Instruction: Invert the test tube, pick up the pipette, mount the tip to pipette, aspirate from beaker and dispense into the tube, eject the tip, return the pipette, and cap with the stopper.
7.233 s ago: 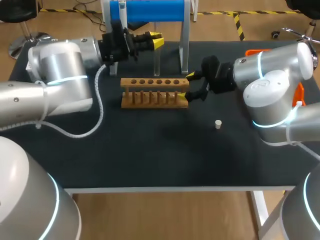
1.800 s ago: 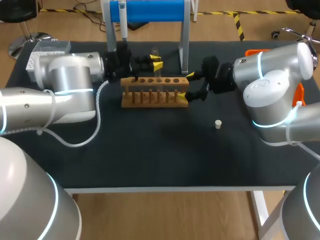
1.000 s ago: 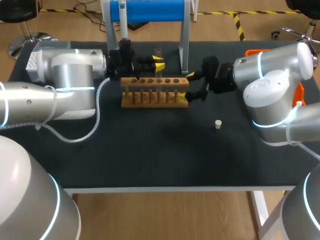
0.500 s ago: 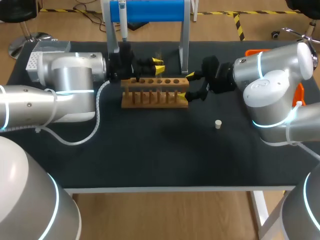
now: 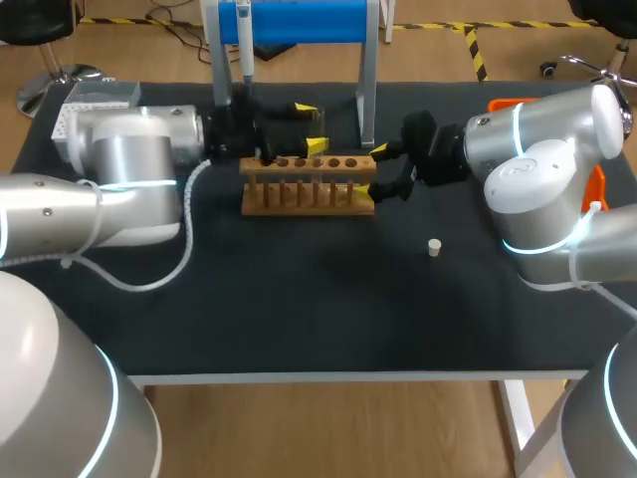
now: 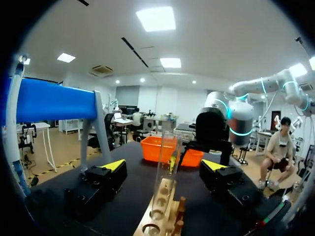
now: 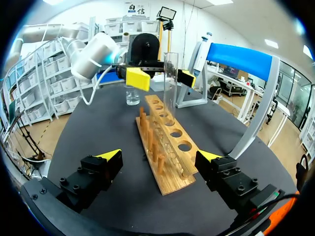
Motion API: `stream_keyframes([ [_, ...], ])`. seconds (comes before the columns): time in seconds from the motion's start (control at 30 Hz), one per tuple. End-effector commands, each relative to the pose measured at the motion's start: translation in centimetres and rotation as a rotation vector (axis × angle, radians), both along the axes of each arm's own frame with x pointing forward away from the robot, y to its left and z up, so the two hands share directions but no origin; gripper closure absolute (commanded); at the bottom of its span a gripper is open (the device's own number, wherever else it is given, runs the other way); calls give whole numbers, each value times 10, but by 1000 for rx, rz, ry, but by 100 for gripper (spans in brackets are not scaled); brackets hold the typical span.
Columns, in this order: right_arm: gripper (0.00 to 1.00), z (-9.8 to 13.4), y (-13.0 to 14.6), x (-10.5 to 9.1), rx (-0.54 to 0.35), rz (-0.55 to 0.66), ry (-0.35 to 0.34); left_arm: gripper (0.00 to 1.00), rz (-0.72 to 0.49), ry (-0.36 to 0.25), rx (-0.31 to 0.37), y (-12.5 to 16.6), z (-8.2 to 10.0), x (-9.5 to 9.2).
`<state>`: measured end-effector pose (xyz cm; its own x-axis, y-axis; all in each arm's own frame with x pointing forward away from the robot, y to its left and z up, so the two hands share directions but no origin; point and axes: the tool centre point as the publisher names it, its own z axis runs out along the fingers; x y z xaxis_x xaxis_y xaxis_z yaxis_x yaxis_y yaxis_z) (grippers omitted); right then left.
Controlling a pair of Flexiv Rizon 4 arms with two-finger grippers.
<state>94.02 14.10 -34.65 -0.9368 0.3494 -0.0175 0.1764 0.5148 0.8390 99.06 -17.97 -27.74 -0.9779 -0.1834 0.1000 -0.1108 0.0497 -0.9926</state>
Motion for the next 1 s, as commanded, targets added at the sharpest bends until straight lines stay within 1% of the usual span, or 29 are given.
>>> stream_keyframes([
  [0.03, 0, 0, -1, 0, -1, 1, 0, 0, 17, 30, 40, 33, 28, -19],
  [0.13, 0, 0, -1, 0, -1, 1, 0, 0, 55, 50, 49, 54, 47, -30],
  [0.2, 0, 0, -1, 0, -1, 1, 0, 0, 90, 58, 57, 75, 56, -40],
  [0.27, 0, 0, -1, 0, -1, 1, 0, 0, 124, 83, 93, 90, 65, -46],
  [0.3, 0, 0, -1, 0, -1, 1, 0, 0, 135, 86, 92, 98, 69, -49],
  [0.37, 0, 0, -1, 0, -1, 1, 0, 0, 168, 118, 118, 110, 74, -55],
  [0.47, 0, 0, -1, 0, -1, 1, 0, 0, 227, 164, 139, 129, 79, -63],
  [1.0, 0, 0, -1, 0, -1, 1, 0, 0, 227, 164, 139, 129, 79, -63],
])
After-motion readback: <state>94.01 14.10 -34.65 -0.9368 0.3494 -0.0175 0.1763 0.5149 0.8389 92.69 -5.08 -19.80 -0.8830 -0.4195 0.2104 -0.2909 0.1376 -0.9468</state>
